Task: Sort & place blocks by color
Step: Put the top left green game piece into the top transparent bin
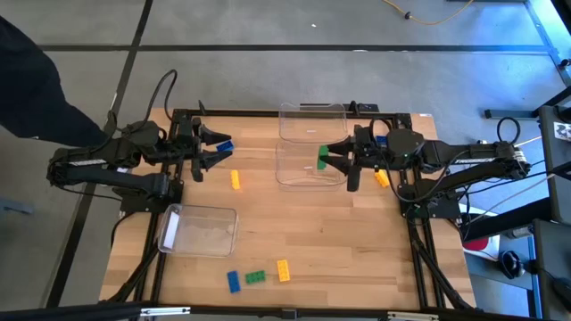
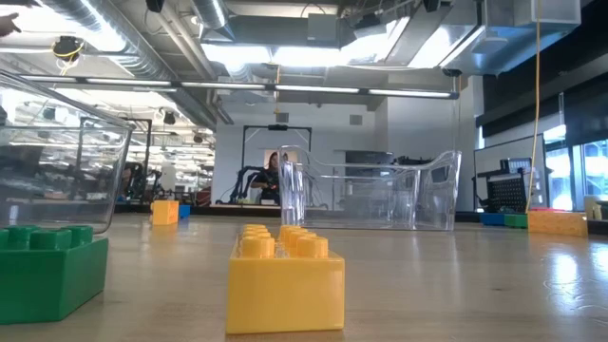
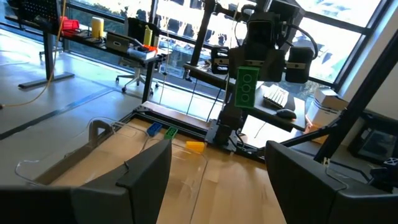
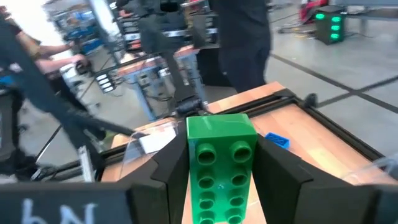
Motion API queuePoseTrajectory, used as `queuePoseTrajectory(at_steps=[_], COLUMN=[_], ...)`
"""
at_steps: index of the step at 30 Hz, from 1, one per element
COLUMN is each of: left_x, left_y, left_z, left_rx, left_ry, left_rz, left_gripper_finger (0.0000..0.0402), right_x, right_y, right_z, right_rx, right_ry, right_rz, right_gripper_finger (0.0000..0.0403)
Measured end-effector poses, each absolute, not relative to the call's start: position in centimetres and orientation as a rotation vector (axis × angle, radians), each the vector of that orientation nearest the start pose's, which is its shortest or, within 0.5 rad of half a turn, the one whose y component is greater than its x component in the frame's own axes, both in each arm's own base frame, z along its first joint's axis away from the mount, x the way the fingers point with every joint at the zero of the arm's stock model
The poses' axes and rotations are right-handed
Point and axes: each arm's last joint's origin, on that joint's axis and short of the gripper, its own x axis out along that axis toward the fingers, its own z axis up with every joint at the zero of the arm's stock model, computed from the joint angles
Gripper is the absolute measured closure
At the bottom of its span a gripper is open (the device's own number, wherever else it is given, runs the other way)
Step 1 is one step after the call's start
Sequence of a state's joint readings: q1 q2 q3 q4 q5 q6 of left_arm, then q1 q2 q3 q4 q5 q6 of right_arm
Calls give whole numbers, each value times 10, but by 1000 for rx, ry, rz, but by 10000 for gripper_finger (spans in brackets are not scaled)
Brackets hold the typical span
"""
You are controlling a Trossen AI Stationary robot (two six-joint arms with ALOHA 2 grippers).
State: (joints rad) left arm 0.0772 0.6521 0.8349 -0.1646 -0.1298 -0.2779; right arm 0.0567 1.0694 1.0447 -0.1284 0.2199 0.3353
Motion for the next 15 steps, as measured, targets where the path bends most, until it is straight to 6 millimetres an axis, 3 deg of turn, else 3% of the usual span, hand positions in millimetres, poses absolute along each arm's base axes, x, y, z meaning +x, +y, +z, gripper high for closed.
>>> queuePoseTrajectory(at_steps=[6,12,15], left_x=[136,136,136], left_y=[15,15,15], left_z=[369,369,369], left_rx=[-278,-289,-304], left_ry=[-49,-51,-54], left_rz=[221,222,231], left_gripper_finger=[152,152,152], right_x=[249,269,280], right_y=[-19,-88,-127], right_z=[368,355,345], right_rx=[316,345,387], right_ry=[94,204,341], right_rz=[-331,-517,-605], right_gripper_finger=[257,257,256])
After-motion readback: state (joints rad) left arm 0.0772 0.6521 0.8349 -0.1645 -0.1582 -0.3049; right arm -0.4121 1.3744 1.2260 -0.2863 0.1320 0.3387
